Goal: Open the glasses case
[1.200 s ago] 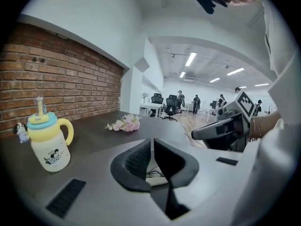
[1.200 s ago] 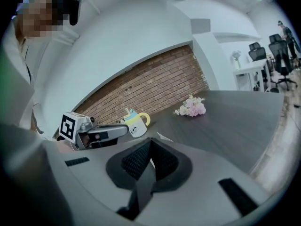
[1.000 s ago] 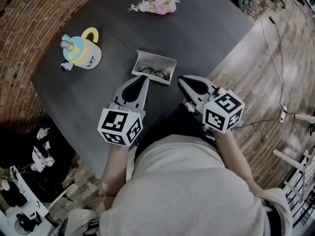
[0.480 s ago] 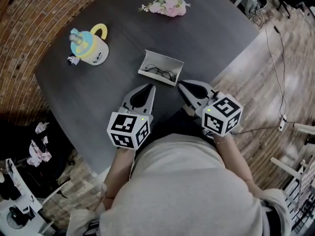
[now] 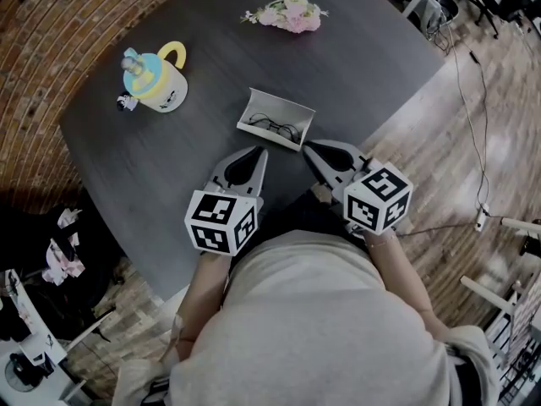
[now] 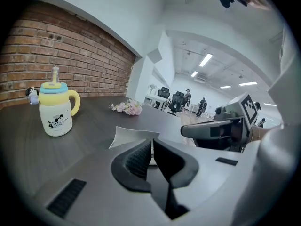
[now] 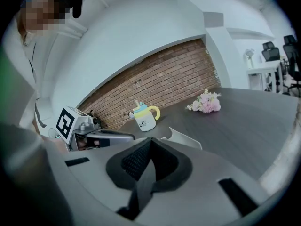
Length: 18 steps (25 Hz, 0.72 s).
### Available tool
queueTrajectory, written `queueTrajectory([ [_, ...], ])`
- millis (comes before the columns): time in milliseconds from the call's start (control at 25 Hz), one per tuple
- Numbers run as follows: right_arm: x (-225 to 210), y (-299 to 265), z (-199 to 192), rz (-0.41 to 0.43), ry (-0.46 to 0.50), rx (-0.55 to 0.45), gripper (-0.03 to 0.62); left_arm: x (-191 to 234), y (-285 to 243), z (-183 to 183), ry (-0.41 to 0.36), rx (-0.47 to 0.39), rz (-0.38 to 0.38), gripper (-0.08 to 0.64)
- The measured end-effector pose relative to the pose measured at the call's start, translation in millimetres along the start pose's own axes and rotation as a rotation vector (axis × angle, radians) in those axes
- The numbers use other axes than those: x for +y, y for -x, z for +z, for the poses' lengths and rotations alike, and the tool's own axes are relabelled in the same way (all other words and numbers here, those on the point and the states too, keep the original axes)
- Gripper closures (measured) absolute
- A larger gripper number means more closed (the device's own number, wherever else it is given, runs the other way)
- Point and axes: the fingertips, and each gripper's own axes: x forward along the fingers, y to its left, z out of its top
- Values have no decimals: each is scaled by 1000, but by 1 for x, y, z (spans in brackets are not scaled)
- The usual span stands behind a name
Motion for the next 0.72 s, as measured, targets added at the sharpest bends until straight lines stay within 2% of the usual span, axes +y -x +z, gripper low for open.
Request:
queueTrajectory([
  [360, 2, -2, -4, 13, 5, 23, 588, 3, -3, -11, 35, 63, 3, 526],
  [720, 3, -3, -3, 20, 7, 21, 588, -1, -2, -10, 35, 67, -8, 526],
])
